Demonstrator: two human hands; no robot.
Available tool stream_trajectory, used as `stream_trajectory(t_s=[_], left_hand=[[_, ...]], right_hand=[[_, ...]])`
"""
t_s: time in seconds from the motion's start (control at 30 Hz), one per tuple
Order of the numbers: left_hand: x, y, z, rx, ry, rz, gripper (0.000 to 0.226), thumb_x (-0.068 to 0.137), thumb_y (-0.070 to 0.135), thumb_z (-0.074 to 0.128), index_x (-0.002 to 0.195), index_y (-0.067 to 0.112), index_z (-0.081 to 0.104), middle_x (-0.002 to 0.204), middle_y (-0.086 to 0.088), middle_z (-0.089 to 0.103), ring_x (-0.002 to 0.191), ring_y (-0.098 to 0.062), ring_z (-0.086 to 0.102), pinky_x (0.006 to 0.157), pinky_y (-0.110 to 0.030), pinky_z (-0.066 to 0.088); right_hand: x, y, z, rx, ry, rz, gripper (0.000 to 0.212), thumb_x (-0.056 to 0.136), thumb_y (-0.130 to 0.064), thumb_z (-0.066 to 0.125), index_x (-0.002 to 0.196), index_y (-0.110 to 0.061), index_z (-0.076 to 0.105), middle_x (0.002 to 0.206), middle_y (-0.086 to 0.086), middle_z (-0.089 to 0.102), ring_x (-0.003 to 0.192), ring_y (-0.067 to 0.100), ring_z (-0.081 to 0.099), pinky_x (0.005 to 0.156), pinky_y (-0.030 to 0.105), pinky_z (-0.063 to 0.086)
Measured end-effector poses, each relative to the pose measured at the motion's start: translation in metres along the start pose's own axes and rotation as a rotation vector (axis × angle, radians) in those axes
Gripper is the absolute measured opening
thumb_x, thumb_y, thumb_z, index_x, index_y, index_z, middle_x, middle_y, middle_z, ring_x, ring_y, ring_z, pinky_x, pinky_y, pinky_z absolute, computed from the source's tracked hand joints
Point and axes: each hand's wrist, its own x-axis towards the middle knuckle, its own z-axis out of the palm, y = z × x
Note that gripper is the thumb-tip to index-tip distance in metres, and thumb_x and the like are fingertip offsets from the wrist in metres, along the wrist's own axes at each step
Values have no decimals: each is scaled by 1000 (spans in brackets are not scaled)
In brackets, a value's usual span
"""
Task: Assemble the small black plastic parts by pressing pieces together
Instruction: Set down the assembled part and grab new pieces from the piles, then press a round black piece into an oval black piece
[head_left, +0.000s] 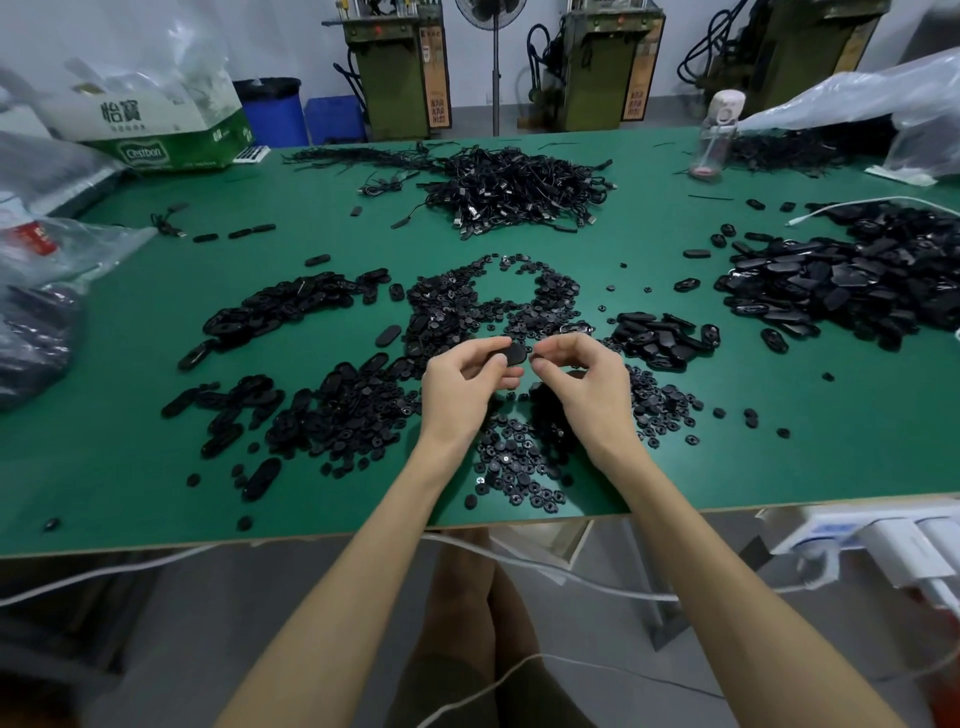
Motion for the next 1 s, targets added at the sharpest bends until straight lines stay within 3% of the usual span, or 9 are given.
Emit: stream_trajectory(t_s=[0.27, 0.5, 0.67, 0.87, 1.0], left_hand=[[1, -4, 1, 53, -36, 11, 28, 99, -5, 59, 124, 3, 70, 106, -4, 78, 92, -17, 78, 90, -38, 62], [-1, -3, 2, -6, -34, 4, 27, 98, -6, 62, 121, 3, 71, 104, -4, 77, 89, -18, 78, 80, -28, 62], [-1, -4, 1, -42, -26, -2, 25, 97, -6, 63, 120, -2, 71, 106, -11, 77, 90, -21, 78, 80, -31, 63], [-1, -5, 0, -101, -11, 11, 21, 98, -4, 62, 117, 2, 68, 108, -18, 72, 87, -25, 79, 76, -29, 63], [0, -3, -1, -93, -9, 39, 31, 98, -5, 57, 122, 12, 67, 110, -20, 65, 84, -27, 79, 75, -31, 63]], right_hand=[[1, 3, -1, 59, -4, 10, 8, 92, -17, 76, 98, -21, 78, 88, -11, 76, 85, 3, 69, 80, 18, 54], [1, 2, -1, 92, -31, -7, 2, 93, -21, 76, 92, -21, 78, 85, -10, 76, 82, 6, 68, 80, 22, 53], [1, 3, -1, 97, -60, -15, 17, 91, -9, 75, 104, -20, 78, 92, -7, 77, 90, 10, 70, 87, 29, 57], [1, 4, -1, 111, -65, -21, 15, 91, -9, 74, 101, -20, 80, 86, -7, 76, 84, 9, 68, 84, 29, 56], [1, 5, -1, 123, -74, -12, 12, 90, -12, 77, 98, -21, 78, 87, -6, 76, 86, 13, 70, 84, 30, 56]])
